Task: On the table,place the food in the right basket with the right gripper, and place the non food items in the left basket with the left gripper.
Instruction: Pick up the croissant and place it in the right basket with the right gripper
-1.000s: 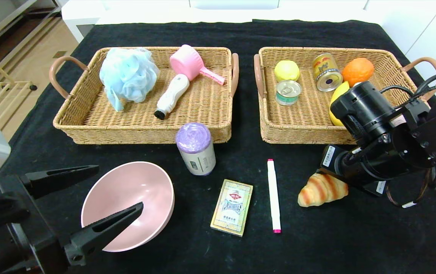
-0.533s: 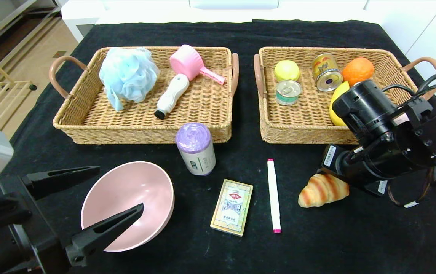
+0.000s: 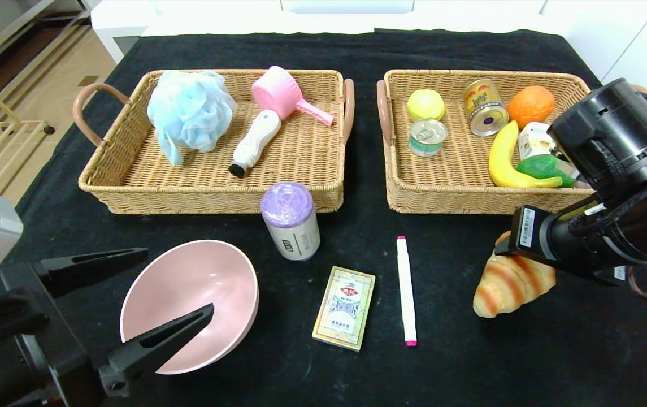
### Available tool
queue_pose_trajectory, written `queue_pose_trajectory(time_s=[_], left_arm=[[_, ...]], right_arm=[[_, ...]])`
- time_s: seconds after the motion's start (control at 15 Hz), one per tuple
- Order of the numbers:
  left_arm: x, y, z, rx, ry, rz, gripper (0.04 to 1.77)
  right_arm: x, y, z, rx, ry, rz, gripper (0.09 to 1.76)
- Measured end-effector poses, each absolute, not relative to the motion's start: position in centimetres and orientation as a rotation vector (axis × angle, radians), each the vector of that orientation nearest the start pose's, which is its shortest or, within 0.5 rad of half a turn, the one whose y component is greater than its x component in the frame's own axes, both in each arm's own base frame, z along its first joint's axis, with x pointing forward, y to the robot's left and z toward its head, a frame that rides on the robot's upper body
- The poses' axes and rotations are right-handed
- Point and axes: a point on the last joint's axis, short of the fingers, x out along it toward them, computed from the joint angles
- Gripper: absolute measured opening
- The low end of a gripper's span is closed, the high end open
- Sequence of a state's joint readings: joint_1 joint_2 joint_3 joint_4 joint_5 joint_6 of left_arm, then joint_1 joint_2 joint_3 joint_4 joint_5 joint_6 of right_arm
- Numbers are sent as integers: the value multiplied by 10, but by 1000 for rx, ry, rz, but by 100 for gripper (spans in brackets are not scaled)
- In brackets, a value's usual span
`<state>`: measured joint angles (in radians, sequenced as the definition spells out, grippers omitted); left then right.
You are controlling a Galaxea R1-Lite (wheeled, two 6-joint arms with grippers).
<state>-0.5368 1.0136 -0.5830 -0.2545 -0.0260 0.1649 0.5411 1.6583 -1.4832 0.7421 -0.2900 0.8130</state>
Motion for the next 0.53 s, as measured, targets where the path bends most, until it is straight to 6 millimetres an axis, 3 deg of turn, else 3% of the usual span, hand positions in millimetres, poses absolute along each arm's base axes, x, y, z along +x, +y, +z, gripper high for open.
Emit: queue_pose_trajectory(time_s=[0.33, 0.53], left_arm=[[114, -68, 232, 205, 126, -574, 172], [114, -68, 232, 205, 127, -574, 172]], right_arm=[[212, 124, 287, 204, 800, 17, 84], [209, 121, 303, 176, 739, 52, 84]])
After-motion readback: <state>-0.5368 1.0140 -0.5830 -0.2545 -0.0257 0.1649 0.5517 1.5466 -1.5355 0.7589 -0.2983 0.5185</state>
